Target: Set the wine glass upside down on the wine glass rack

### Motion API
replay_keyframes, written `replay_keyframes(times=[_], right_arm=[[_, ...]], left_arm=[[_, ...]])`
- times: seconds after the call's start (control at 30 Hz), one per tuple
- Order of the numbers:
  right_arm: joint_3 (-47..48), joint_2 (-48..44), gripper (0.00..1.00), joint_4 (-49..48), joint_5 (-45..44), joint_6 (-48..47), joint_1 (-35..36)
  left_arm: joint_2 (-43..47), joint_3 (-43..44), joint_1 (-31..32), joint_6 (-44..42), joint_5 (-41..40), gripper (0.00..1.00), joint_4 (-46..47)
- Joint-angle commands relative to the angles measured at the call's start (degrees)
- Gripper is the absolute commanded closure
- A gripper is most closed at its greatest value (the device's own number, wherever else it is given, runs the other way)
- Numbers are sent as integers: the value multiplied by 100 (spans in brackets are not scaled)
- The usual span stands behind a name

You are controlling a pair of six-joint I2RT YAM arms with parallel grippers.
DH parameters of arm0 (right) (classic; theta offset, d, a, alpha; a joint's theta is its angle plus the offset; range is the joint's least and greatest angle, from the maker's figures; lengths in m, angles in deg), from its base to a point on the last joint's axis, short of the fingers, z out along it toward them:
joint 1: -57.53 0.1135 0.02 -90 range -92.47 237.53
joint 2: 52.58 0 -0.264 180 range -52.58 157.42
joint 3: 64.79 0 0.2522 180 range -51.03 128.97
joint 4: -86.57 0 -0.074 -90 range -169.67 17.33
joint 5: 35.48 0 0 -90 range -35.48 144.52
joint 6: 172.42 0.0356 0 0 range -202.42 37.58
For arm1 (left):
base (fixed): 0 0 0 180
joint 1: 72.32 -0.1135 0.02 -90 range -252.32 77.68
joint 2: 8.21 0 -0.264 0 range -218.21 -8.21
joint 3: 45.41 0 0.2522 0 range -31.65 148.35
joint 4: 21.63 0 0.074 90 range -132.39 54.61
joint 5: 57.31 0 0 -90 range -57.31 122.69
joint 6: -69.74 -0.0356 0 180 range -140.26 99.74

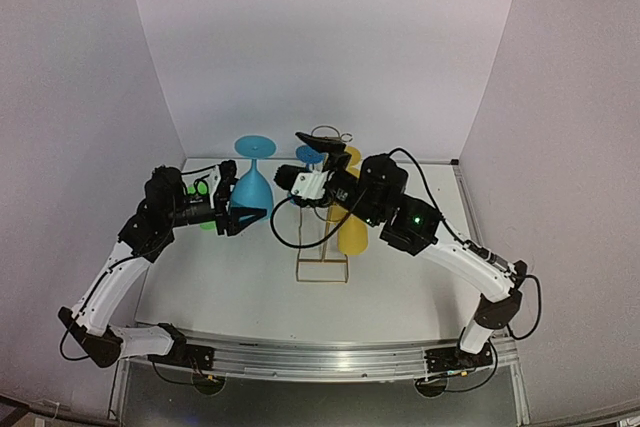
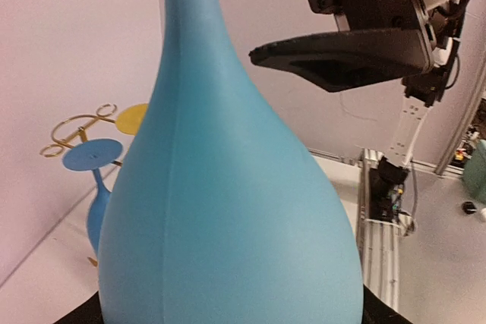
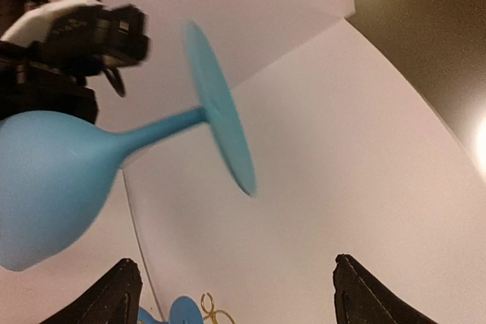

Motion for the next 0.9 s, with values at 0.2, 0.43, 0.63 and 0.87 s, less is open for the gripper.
replay_keyframes(times=[0.2, 0.43, 0.63, 0.87], right_arm=[[-1033, -879, 16, 714, -2316, 3085, -1699], [-2491, -1559, 16, 810, -2065, 4284, -2647], [-3062, -1714, 16, 812, -1862, 4579, -2960], [-3367, -1848, 16, 813, -1681, 4638, -3048]], left_arm=[[-619, -961, -222, -1615, -1037, 50, 2235], [-1542, -1203, -288, -2263, -767, 51, 3379], [-2231, -1244, -332, -2589, -419, 50, 4051], [-2758, -1252, -345, -2375, -326, 51, 4450]])
